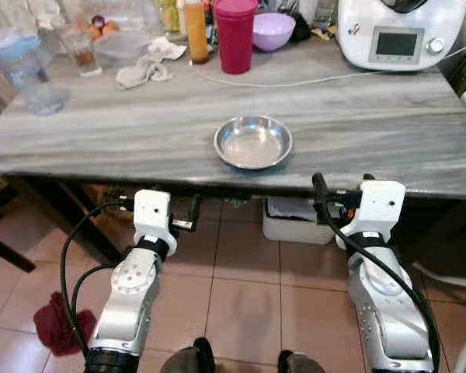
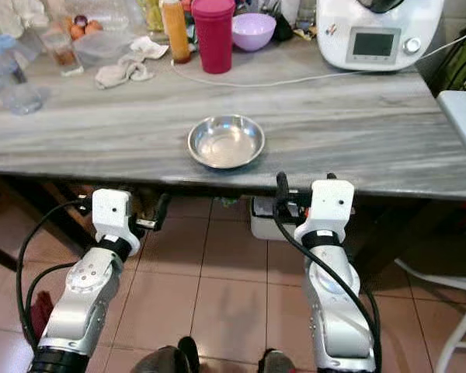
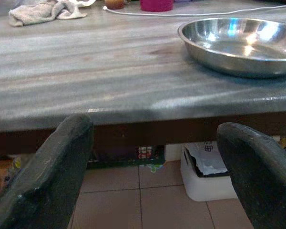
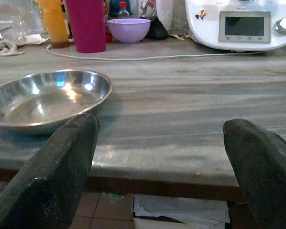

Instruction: Setting the table

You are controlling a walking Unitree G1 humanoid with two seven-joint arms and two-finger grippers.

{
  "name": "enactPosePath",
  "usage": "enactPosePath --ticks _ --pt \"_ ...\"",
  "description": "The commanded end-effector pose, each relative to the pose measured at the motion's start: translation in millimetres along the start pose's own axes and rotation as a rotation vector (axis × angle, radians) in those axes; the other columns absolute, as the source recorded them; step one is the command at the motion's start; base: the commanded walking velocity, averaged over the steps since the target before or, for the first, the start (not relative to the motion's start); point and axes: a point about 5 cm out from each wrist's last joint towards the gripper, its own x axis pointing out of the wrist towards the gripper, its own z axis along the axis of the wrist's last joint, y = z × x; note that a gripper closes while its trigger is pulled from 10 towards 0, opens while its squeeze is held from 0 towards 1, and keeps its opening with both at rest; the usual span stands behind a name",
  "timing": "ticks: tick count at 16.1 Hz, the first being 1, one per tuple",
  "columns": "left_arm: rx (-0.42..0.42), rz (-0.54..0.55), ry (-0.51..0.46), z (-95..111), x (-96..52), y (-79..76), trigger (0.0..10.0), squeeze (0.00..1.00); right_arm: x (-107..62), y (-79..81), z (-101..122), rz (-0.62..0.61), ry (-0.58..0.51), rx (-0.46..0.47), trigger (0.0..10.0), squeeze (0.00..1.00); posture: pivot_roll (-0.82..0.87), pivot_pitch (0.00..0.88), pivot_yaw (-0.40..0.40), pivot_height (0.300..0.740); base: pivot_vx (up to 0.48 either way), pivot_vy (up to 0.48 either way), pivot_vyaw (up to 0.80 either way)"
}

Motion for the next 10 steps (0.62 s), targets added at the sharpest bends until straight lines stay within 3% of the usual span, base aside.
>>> enactPosePath --ticks 1,6,10 --pt "0.016 0.008 0.019 -3.9 -1.4 1.8 10.0 0.0 -0.4 0.4 3.4 -0.008 -0.007 0.003 10.0 0.0 -0.18 0.135 0.07 0.74 -0.285 0.0 0.0" --pt "0.016 0.006 0.015 -2.8 0.1 1.1 10.0 0.0 1.0 -4.9 0.1 -0.036 0.021 0.028 10.0 0.0 -0.18 0.134 0.068 0.74 -0.294 0.0 0.0" --pt "0.014 0.001 0.011 -2.2 0.2 -0.5 10.0 0.0 2.5 -1.7 -1.0 -0.04 0.022 -0.039 10.0 0.0 -0.18 0.136 0.07 0.74 -0.295 0.0 0.0"
